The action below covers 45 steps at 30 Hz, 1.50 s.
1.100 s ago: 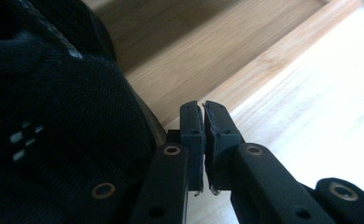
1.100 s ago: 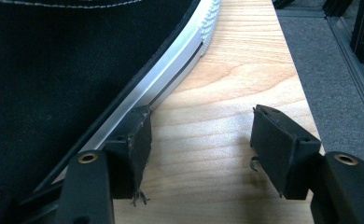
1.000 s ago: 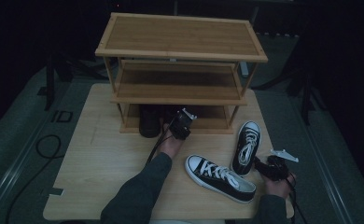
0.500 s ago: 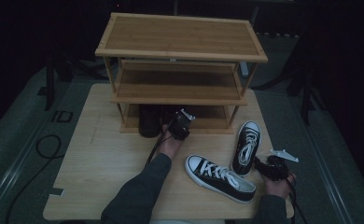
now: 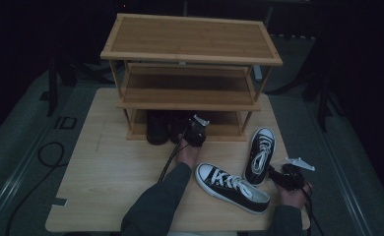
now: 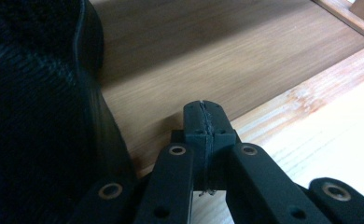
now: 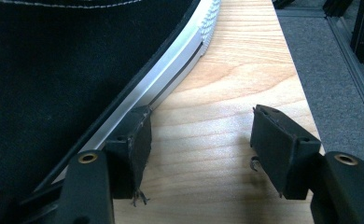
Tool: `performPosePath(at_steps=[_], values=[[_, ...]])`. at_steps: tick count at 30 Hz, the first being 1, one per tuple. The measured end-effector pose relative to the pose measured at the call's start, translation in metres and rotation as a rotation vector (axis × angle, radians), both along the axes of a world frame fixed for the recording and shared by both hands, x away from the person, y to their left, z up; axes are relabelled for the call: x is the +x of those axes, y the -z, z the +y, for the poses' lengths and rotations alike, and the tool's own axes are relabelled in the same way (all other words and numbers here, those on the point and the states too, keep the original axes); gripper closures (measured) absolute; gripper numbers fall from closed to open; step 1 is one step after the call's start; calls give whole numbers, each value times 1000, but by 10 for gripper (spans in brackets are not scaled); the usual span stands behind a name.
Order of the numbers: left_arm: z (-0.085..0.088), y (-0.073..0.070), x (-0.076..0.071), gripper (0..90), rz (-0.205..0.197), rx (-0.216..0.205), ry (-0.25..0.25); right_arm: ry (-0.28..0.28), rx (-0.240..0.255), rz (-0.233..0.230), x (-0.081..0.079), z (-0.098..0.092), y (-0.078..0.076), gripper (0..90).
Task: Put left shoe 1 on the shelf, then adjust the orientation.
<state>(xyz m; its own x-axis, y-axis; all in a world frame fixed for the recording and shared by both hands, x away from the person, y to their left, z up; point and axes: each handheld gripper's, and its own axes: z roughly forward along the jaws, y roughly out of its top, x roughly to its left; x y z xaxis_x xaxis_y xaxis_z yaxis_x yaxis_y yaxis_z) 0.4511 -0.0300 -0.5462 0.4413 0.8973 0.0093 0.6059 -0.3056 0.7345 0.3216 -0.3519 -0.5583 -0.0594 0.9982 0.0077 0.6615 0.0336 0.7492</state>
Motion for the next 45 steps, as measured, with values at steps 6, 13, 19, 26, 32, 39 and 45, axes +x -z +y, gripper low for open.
performPosePath(at_steps=[6, 13, 19, 26, 32, 39, 45], values=[[-7, 4, 4, 896, -21, 23, -23, 0, 0, 0, 0, 0, 0, 382], [-10, 8, 4, 897, -42, 35, -31, 0, 0, 0, 0, 0, 0, 382], [-8, 11, 2, 898, -57, 5, -37, 0, 0, 0, 0, 0, 0, 382], [-8, 12, 1, 898, -69, 5, -41, 17, -1, 6, 0, -1, 0, 332], [-8, 12, 1, 897, -68, 5, -42, 3, -2, 20, 1, -2, -1, 334], [-8, 12, 2, 897, -69, 5, -37, -29, -3, 20, -4, -2, -13, 475], [-8, 12, 2, 898, -70, 6, -36, -147, -32, -70, -18, 10, -38, 587]])
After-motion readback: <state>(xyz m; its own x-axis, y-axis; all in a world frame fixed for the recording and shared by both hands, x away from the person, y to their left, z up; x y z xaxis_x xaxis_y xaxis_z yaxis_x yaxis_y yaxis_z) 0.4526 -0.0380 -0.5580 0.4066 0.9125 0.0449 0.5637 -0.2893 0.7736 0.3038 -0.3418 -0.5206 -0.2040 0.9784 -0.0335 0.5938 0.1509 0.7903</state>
